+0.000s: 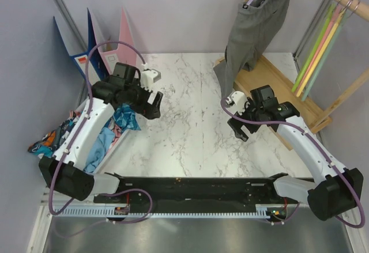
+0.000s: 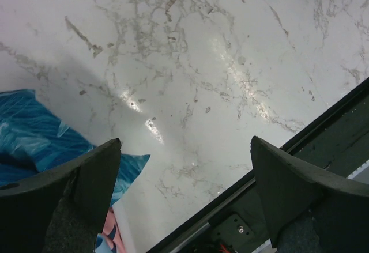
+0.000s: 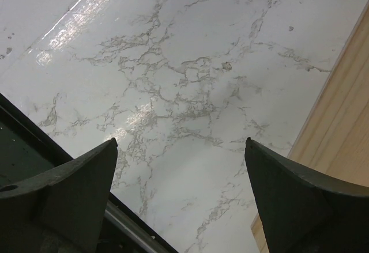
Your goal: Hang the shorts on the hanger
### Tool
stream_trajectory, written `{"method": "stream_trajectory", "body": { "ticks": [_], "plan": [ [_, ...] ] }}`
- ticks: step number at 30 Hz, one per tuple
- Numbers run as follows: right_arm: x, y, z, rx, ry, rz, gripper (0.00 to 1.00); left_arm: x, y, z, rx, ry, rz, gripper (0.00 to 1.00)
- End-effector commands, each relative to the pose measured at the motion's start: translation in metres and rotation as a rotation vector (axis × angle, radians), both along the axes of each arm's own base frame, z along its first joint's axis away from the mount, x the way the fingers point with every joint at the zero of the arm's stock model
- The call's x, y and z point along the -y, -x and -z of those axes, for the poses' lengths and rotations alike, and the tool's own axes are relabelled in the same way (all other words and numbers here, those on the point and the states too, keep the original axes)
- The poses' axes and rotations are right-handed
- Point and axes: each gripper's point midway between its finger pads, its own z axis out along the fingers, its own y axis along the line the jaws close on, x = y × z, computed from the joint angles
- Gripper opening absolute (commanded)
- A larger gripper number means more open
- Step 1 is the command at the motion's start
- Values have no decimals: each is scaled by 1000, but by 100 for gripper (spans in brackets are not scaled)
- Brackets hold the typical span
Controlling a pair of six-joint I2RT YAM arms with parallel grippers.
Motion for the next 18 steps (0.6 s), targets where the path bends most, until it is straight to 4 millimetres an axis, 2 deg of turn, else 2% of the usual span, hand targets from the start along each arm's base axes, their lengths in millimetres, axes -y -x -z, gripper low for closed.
{"method": "stream_trajectory", "body": {
  "ticks": [1, 3, 5, 6, 8, 9, 11, 12, 14, 15, 17, 18],
  "plan": [
    [-12, -10, -16, 46, -48, -7, 98, -28, 1, -46, 93, 66, -76, 100],
    [-15, -9, -16, 41, -54, -13, 98, -46, 12, -53, 138, 7, -106, 100],
    [-17, -8, -15, 32, -68, -9, 98, -72, 23, -45, 140, -88, -169, 99],
    [-19, -8, -16, 34, -74, -10, 98, -84, 32, -47, 164, -111, -195, 99],
    [-20, -8, -18, 39, -82, 2, 98, -117, 41, -30, 155, -236, -272, 100],
    [-22, -9, -19, 43, -89, 3, 98, -128, 52, -28, 155, -268, -300, 99],
    [-24, -9, -21, 46, -93, 2, 98, -165, 64, -14, 117, -407, -394, 100],
    [-26, -9, -21, 42, -94, -2, 98, -178, 76, -3, 65, -471, -421, 99],
    [-28, -10, -21, 41, -91, -2, 98, -209, 91, 2, 39, -604, -501, 99],
    [-30, -10, -22, 41, -94, -7, 98, -218, 98, 13, 12, -655, -495, 99],
    [-33, -12, -24, 39, -98, -12, 98, -239, 107, 16, 13, -731, -544, 99],
    [-35, -12, -26, 39, -102, -19, 98, -247, 114, 31, -25, -783, -507, 99]
  ]
}}
